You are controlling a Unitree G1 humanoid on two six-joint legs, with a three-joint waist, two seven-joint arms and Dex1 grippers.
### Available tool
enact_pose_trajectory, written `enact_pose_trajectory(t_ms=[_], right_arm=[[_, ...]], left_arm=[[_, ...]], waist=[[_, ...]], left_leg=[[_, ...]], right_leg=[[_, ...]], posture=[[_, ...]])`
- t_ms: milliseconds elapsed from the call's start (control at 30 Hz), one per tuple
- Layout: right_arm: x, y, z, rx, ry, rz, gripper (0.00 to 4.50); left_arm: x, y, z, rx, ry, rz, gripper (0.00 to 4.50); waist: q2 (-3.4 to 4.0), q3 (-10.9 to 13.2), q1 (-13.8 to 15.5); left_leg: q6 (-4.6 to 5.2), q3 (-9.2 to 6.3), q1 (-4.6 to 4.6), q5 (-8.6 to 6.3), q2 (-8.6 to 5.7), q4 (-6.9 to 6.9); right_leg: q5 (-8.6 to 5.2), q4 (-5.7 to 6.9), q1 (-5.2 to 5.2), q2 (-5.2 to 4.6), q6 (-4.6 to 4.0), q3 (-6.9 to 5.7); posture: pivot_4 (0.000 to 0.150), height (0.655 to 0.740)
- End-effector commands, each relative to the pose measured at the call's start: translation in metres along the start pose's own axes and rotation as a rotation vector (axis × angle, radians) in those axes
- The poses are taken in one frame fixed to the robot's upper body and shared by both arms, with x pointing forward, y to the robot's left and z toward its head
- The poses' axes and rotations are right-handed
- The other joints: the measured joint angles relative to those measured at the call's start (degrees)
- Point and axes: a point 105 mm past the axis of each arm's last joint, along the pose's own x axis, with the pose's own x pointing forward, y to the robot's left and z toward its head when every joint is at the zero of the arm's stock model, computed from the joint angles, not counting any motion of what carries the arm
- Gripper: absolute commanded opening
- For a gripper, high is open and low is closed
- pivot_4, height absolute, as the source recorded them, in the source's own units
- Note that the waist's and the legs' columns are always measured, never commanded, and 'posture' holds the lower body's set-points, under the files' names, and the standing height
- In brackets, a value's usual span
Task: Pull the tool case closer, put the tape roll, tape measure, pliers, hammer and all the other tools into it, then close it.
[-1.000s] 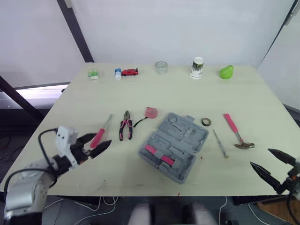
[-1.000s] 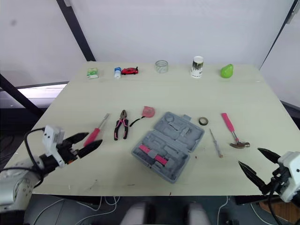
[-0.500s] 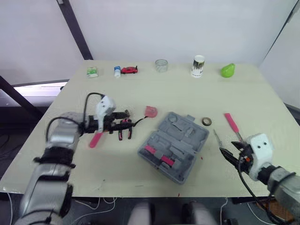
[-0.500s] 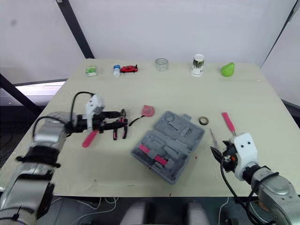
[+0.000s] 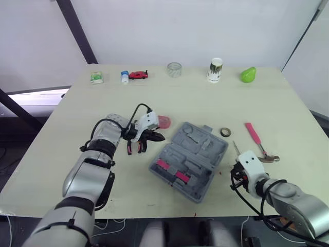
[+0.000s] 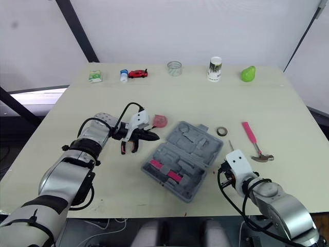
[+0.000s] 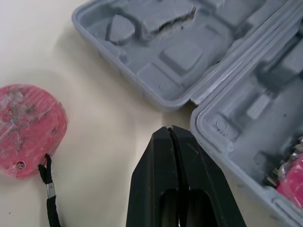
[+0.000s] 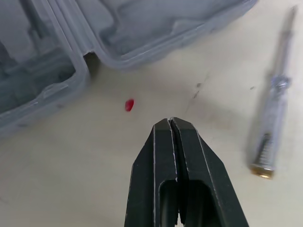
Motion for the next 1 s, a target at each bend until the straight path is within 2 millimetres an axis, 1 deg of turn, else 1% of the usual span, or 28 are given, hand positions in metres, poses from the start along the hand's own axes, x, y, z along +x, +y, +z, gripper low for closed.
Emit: enact_pose_trajectory(t_ms=[33,267,367,500,667,867,1000], right_arm=[[0.003,0.000,0.003,-0.017,-0.003,-0.011,0.00],[0.012,-0.002,0.001,-0.043,0.035,-0.008,0.00],[0.020,0.005,-0.001,-0.072,0.064,0.044,0.00],[0.030,0.013,0.008,-0.083,0.047,0.085,0.00],[0.038,0.019,0.018,-0.105,0.022,0.128,0.00],[0.031,0.023,0.020,-0.117,-0.003,0.222,0.00],[0.026,0.029,0.016,-0.132,0.016,0.296,0.00]], left_arm=[[0.003,0.004,0.007,0.042,0.014,0.009,0.04],[0.015,0.004,0.006,0.073,0.061,0.023,0.04],[0.022,0.002,0.005,0.077,0.076,0.015,0.04],[0.025,0.000,0.002,0.081,0.093,0.009,0.04],[0.026,-0.006,0.003,0.053,0.062,-0.035,0.04],[0.021,-0.017,-0.005,-0.013,0.007,-0.101,0.04],[0.021,-0.025,-0.011,-0.046,-0.021,-0.130,0.04]], waist=[[0.00,0.00,-0.05],[-0.01,0.00,-0.27],[-0.01,0.00,-0.30],[-0.02,-0.01,-0.61],[-0.03,-0.01,-0.50],[-0.03,-0.02,-0.57],[-0.03,-0.02,-0.45]], left_leg=[[0.00,0.00,0.01,0.00,0.00,0.05],[0.00,-0.05,0.07,0.01,-0.02,0.24],[0.00,-0.07,0.09,0.01,-0.03,0.27],[0.00,-0.09,0.12,0.01,-0.03,0.30],[0.00,-0.13,0.12,0.01,-0.02,0.30],[0.00,-0.14,0.10,0.01,-0.02,0.30],[0.00,-0.15,0.09,0.01,-0.01,0.30]], right_leg=[[0.00,0.07,0.01,0.00,0.00,0.01],[0.00,0.46,0.00,0.00,0.00,0.00],[0.00,0.53,0.00,0.00,0.00,0.00],[0.00,0.58,0.01,0.01,0.00,0.00],[0.01,0.58,0.01,0.04,-0.01,-0.01],[0.01,0.57,0.00,0.03,-0.01,-0.02],[0.00,0.55,0.00,0.03,-0.01,-0.03]], posture=[[0.150,0.7400],[0.150,0.7400],[0.150,0.7400],[0.150,0.7400],[0.150,0.7400],[0.150,0.7400],[0.150,0.7400]])
